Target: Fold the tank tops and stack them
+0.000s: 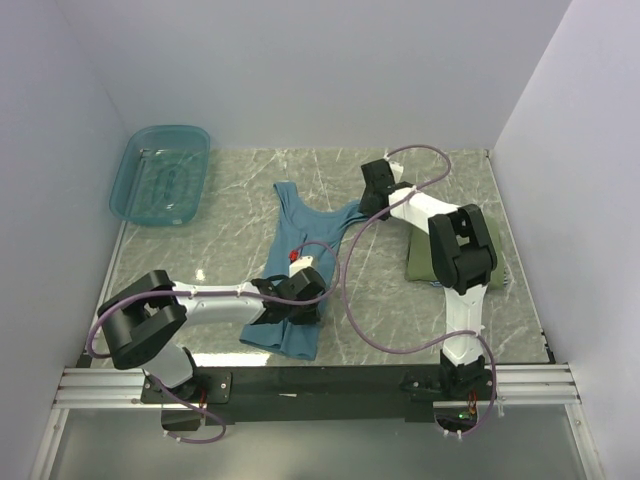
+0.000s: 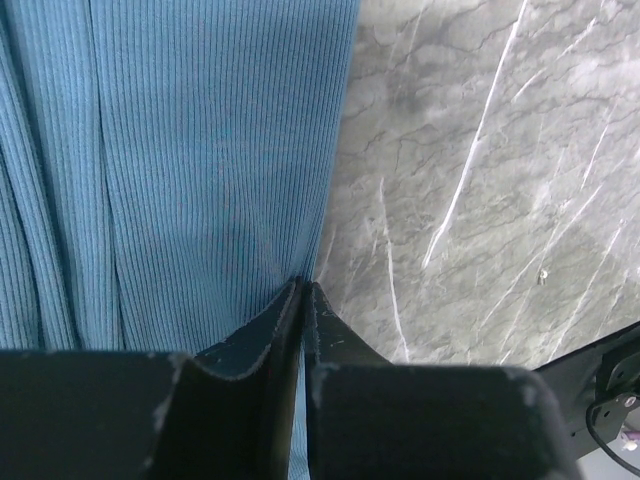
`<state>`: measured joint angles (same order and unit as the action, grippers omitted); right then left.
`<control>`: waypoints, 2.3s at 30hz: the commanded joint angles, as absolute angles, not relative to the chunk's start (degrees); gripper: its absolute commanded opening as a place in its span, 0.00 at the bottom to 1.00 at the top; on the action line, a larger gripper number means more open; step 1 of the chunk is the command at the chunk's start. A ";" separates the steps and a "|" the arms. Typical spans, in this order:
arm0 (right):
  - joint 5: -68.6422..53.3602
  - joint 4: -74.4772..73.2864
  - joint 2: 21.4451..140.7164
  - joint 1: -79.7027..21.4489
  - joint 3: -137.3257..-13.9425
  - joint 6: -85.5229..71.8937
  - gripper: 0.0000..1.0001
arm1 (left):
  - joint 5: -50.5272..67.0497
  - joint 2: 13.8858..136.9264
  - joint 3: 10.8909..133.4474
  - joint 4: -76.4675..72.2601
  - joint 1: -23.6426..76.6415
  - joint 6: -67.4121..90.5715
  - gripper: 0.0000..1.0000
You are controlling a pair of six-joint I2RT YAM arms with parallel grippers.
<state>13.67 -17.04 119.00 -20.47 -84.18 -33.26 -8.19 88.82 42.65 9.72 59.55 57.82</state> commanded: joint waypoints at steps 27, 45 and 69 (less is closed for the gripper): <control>14.15 -12.57 118.82 -20.04 -83.49 -32.08 0.42 | -5.45 87.98 39.99 13.10 59.68 55.02 0.12; 21.69 -32.75 118.73 -20.65 -97.10 -28.74 0.05 | -1.67 88.16 39.64 11.95 59.94 52.39 0.10; 35.60 -49.85 137.73 -26.63 -124.64 -28.65 0.22 | -0.79 85.69 38.15 11.87 61.08 52.47 0.09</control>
<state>32.82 -50.02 138.91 -26.68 -122.58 -28.16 -2.20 86.50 39.72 8.21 60.40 53.65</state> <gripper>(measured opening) 0.186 0.093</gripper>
